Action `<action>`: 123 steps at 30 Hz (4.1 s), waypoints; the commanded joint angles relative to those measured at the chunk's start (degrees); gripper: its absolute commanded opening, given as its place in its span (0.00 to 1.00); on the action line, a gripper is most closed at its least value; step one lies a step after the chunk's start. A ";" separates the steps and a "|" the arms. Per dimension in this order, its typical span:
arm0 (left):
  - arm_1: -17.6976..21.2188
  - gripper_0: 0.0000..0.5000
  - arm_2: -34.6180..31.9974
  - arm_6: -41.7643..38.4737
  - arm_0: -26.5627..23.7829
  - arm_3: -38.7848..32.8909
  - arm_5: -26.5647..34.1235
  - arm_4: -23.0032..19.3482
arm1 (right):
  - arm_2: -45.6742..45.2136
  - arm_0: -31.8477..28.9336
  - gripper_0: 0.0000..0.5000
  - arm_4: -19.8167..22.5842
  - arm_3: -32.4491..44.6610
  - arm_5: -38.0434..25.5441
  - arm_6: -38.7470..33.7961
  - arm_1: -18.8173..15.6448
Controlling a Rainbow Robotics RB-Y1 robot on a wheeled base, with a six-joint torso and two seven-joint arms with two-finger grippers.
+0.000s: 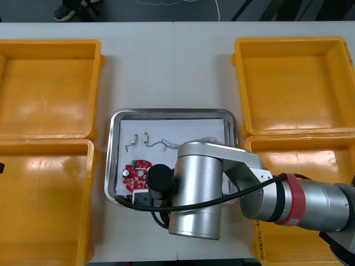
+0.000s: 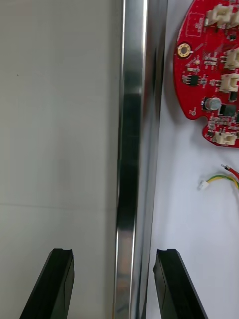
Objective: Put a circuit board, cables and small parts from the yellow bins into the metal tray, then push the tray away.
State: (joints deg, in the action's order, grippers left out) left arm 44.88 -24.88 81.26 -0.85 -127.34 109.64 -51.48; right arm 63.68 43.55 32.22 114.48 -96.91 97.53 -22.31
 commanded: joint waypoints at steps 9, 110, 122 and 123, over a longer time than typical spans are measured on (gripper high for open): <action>2.40 1.00 -0.17 3.73 1.46 -1.68 0.36 -0.47 | 1.80 1.98 0.95 -1.19 -3.38 0.58 2.84 4.03; 2.40 1.00 -0.17 3.73 1.46 -1.68 0.36 -0.47 | -5.93 20.61 0.00 -10.33 -29.05 8.05 11.81 7.20; 2.40 1.00 -0.17 3.73 1.46 -1.68 0.36 -0.47 | -8.39 22.19 0.00 -11.39 -32.47 12.27 12.25 7.29; 2.40 1.00 -0.17 3.73 1.46 -1.68 0.36 -0.47 | -8.57 22.28 0.00 -11.48 -32.82 12.88 12.33 7.29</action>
State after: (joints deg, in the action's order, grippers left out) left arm 44.88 -24.88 81.26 -0.83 -127.35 109.64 -51.48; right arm 57.82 62.57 21.50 81.95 -85.53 107.85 -16.38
